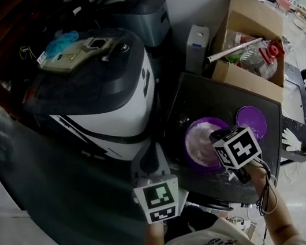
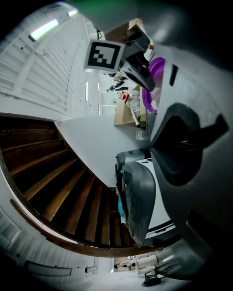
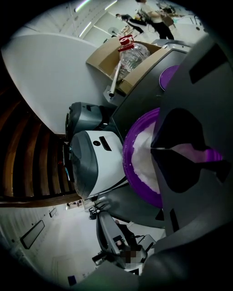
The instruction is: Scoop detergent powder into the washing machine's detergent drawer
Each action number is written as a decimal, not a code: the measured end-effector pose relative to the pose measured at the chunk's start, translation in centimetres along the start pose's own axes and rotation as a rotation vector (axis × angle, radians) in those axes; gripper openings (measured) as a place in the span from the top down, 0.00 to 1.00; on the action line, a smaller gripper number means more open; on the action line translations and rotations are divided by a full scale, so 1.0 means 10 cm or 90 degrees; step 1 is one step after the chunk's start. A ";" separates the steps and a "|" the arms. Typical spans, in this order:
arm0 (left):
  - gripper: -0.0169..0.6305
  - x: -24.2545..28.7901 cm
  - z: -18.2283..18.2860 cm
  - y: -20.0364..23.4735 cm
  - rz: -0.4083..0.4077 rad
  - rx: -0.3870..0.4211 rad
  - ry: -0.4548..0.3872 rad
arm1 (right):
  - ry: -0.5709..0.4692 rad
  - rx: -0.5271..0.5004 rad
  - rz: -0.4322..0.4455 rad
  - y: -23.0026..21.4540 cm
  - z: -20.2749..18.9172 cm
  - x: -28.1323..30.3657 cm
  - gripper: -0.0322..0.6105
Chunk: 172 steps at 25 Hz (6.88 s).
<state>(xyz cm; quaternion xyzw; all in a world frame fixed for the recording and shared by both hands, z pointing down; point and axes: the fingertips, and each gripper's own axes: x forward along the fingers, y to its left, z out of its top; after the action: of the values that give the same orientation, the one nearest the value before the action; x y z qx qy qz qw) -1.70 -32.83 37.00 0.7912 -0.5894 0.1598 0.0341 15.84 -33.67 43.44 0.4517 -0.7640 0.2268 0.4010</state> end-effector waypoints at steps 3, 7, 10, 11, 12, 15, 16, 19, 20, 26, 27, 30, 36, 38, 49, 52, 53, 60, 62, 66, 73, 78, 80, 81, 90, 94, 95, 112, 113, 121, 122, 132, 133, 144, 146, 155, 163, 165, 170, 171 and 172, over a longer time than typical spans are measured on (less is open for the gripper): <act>0.97 -0.02 0.00 -0.01 0.002 -0.002 0.000 | 0.006 0.003 0.012 0.03 -0.02 0.00 0.92; 0.97 -0.03 0.01 -0.01 0.005 -0.002 -0.001 | 0.011 0.018 0.035 0.04 -0.03 0.00 0.92; 0.97 -0.04 0.00 0.00 0.007 -0.003 0.000 | 0.009 0.040 0.058 0.05 -0.03 0.00 0.92; 0.97 -0.05 0.00 0.01 0.008 -0.003 0.000 | 0.008 0.047 0.065 0.05 -0.04 -0.01 0.92; 0.97 -0.05 -0.01 0.01 0.009 -0.004 0.001 | 0.007 0.054 0.071 0.06 -0.04 -0.01 0.92; 0.97 -0.07 -0.01 0.01 0.012 -0.006 0.001 | 0.003 0.069 0.088 0.07 -0.05 -0.02 0.92; 0.97 -0.07 -0.01 0.01 0.012 -0.005 0.001 | 0.002 0.074 0.094 0.07 -0.06 -0.03 0.92; 0.97 -0.08 0.00 0.00 0.011 -0.004 0.000 | 0.000 0.094 0.111 0.08 -0.06 -0.04 0.92; 0.97 -0.09 0.00 -0.01 0.010 -0.005 0.000 | -0.001 0.101 0.116 0.08 -0.07 -0.05 0.92; 0.97 -0.10 0.00 -0.03 0.009 -0.006 0.001 | -0.008 0.147 0.158 0.09 -0.07 -0.10 0.92; 0.97 -0.10 0.01 -0.04 0.009 -0.005 0.001 | -0.011 0.156 0.165 0.09 -0.07 -0.11 0.92; 0.97 -0.10 0.01 -0.04 0.011 -0.004 0.000 | -0.019 0.179 0.182 0.09 -0.06 -0.12 0.92; 0.97 -0.13 0.02 -0.05 0.018 -0.005 -0.001 | -0.041 0.206 0.190 0.09 -0.06 -0.16 0.92; 0.97 -0.13 0.03 -0.05 0.021 -0.005 -0.002 | -0.049 0.214 0.193 0.09 -0.05 -0.18 0.92; 0.97 -0.19 0.07 -0.07 0.037 -0.005 -0.006 | -0.116 0.299 0.264 0.13 0.06 -0.34 0.92; 0.97 -0.21 0.10 -0.08 0.041 -0.009 -0.012 | -0.129 0.324 0.293 0.17 0.08 -0.36 0.92; 0.97 -0.21 0.11 -0.08 0.042 -0.011 -0.014 | -0.133 0.331 0.299 0.18 0.07 -0.37 0.92; 0.97 -0.22 0.14 -0.13 0.047 -0.015 -0.019 | -0.155 0.374 0.342 0.25 0.07 -0.42 0.92; 0.97 -0.22 0.14 -0.14 0.048 -0.016 -0.020 | -0.160 0.385 0.355 0.28 0.07 -0.42 0.92; 0.97 -0.25 0.14 -0.14 0.055 -0.018 -0.021 | -0.166 0.405 0.388 0.37 0.09 -0.44 0.92; 0.97 -0.36 0.12 -0.07 0.080 -0.023 -0.020 | -0.176 0.436 0.441 0.48 0.14 -0.50 0.92; 0.97 -0.49 0.08 0.00 0.108 -0.031 -0.018 | -0.170 0.460 0.451 0.53 0.14 -0.55 0.92; 0.97 -0.55 0.04 0.02 0.121 -0.033 -0.015 | -0.171 0.459 0.469 0.59 0.16 -0.56 0.92; 0.97 -0.58 0.02 0.04 0.128 -0.035 -0.014 | -0.172 0.457 0.481 0.64 0.17 -0.56 0.92; 0.97 -0.94 -0.13 0.28 0.196 -0.052 -0.003 | -0.163 0.405 0.580 1.11 0.26 -0.62 0.92; 0.97 -1.07 -0.22 0.40 0.220 -0.062 0.003 | -0.153 0.406 0.590 1.24 0.25 -0.60 0.92; 0.97 -1.10 -0.24 0.43 0.225 -0.064 0.004 | -0.152 0.400 0.591 1.28 0.25 -0.59 0.92; 0.97 -1.62 -0.65 0.88 0.242 -0.085 0.034 | -0.135 0.438 0.615 2.02 0.16 -0.51 0.92; 0.97 -1.64 -0.67 0.90 0.239 -0.086 0.035 | -0.131 0.444 0.613 2.05 0.14 -0.50 0.92; 0.97 -1.75 -0.84 1.00 0.212 -0.082 0.037 | -0.128 0.475 0.595 2.21 0.01 -0.39 0.92; 0.97 -1.76 -0.87 1.00 0.209 -0.082 0.039 | -0.126 0.478 0.588 2.23 -0.01 -0.37 0.92; 0.97 -1.81 -1.09 1.07 0.187 -0.079 0.055 | -0.100 0.480 0.505 2.27 -0.29 -0.12 0.92; 0.97 -1.80 -1.12 1.07 0.185 -0.079 0.057 | -0.097 0.477 0.495 2.28 -0.32 -0.09 0.92; 0.97 -1.76 -1.33 1.01 0.161 -0.086 0.076 | -0.064 0.481 0.444 2.35 -0.55 0.17 0.92; 0.97 -1.75 -1.36 1.00 0.160 -0.088 0.079 | -0.061 0.483 0.439 2.35 -0.59 0.21 0.92; 0.97 -1.73 -1.53 0.97 0.156 -0.097 0.096 | -0.056 0.453 0.429 2.43 -0.71 0.40 0.92; 0.97 -1.73 -1.68 0.98 0.157 -0.105 0.112 | -0.037 0.381 0.376 2.50 -0.86 0.57 0.92; 0.97 -1.72 -1.70 0.98 0.157 -0.106 0.114 | -0.033 0.357 0.357 2.51 -0.89 0.62 0.92; 0.97 -1.71 -1.74 0.99 0.158 -0.108 0.118 | -0.026 0.318 0.328 2.52 -0.94 0.70 0.92; 0.97 -1.71 -1.75 0.99 0.159 -0.109 0.119 | -0.024 0.309 0.323 2.52 -0.95 0.72 0.92; 0.97 -1.70 -1.76 0.99 0.159 -0.110 0.120 | -0.023 0.297 0.317 2.53 -0.95 0.73 0.92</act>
<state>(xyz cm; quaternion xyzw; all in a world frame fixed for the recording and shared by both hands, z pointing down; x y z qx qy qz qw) -19.14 -15.86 47.35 0.6874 -0.6888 0.1849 0.1372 -4.32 -18.27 55.33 0.3347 -0.7853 0.4785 0.2056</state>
